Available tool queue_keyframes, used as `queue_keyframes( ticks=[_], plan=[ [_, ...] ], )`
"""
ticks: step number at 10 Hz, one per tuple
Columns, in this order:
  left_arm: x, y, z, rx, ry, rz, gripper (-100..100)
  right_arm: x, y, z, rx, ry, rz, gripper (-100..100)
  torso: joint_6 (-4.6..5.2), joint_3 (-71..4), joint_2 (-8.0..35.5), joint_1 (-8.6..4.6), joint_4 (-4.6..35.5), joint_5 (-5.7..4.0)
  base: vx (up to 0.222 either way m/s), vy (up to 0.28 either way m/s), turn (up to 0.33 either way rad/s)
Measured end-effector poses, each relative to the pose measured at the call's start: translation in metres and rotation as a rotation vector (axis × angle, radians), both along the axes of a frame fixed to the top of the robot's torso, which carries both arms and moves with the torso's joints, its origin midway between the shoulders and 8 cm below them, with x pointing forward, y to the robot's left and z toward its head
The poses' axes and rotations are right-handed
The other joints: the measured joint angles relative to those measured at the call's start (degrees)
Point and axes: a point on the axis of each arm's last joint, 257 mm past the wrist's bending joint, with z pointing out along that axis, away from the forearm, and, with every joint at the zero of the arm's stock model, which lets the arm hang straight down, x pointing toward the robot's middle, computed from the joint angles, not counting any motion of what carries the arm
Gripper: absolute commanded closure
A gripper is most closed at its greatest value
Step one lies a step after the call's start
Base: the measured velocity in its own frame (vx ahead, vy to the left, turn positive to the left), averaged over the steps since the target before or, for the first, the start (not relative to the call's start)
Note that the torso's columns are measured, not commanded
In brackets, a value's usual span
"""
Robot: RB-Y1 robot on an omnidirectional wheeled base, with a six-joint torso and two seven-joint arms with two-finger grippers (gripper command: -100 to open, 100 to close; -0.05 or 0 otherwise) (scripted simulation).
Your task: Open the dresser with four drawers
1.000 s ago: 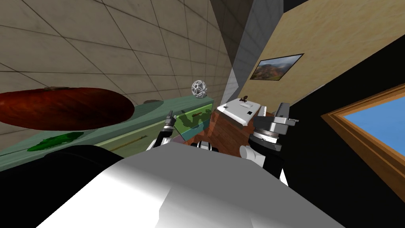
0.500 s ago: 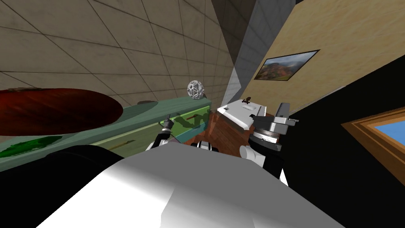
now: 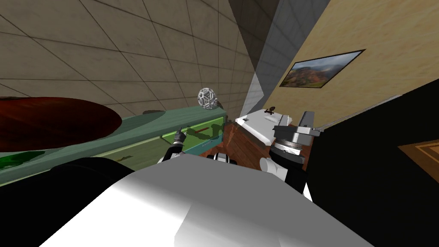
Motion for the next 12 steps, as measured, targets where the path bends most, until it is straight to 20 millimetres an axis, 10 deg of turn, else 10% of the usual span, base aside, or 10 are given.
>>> queue_keyframes(
  ticks=[11, 12],
  plan=[
    [-0.054, 0.018, -0.094, -0.297, 0.072, 0.209, -100, 0.000, 0.000, 0.000, 0.000, 0.000, 0.000, 0, -0.10, 0.12, 0.24, 0.07, 0.07, -0.01, 0.092, -0.107, 0.043],
    [-0.054, 0.018, -0.094, -0.296, 0.072, 0.209, 100, 0.000, 0.000, 0.000, 0.000, 0.000, 0.000, 0, -0.11, 0.13, 0.24, 0.04, 0.07, -0.01, 0.000, 0.000, 0.000]
  ],
)
